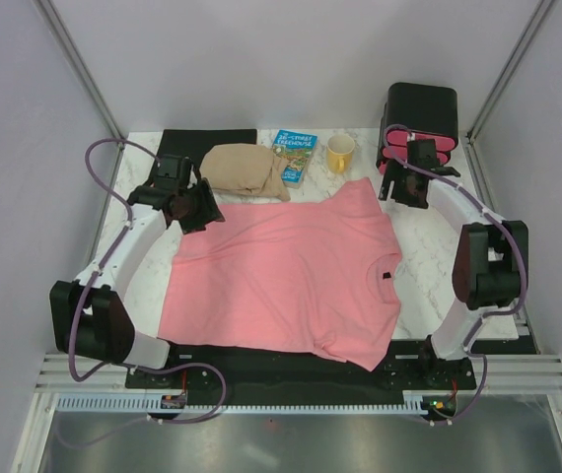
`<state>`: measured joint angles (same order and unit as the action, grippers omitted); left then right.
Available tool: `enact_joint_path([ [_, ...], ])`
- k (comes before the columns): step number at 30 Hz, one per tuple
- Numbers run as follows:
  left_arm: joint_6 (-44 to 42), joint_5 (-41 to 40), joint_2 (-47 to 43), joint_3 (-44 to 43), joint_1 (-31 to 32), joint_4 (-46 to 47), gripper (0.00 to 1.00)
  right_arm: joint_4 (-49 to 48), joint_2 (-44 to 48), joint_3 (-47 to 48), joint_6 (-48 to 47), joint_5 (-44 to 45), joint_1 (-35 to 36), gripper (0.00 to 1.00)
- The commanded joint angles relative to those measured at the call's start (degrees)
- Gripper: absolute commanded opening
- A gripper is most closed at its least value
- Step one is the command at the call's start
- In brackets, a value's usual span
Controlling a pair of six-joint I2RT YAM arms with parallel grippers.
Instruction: Fold and stack the t-shirts
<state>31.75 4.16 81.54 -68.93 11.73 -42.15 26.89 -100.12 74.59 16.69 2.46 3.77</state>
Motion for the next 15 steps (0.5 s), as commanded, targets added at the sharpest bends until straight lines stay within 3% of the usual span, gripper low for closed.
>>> enact_joint_path([
  [1, 2.44, -2.42, 0.81, -2.44, -4.59, -0.65, 0.62, -3.43, -5.43, 9.24, -0.51, 1.75, 1.41, 0.83],
  [8, 0.78, -2.58, 2.83, -3.05, -7.77, -0.83, 0.63, -1.24, -18.16, 21.90, 0.01, 2.11, 3.79, 0.83],
  [15, 0.33, -1.27, 6.18, -5.34, -9.53, -0.92, 0.63, -1.14, -23.89, 24.55, -0.86, 2.46, 5.46, 0.83],
])
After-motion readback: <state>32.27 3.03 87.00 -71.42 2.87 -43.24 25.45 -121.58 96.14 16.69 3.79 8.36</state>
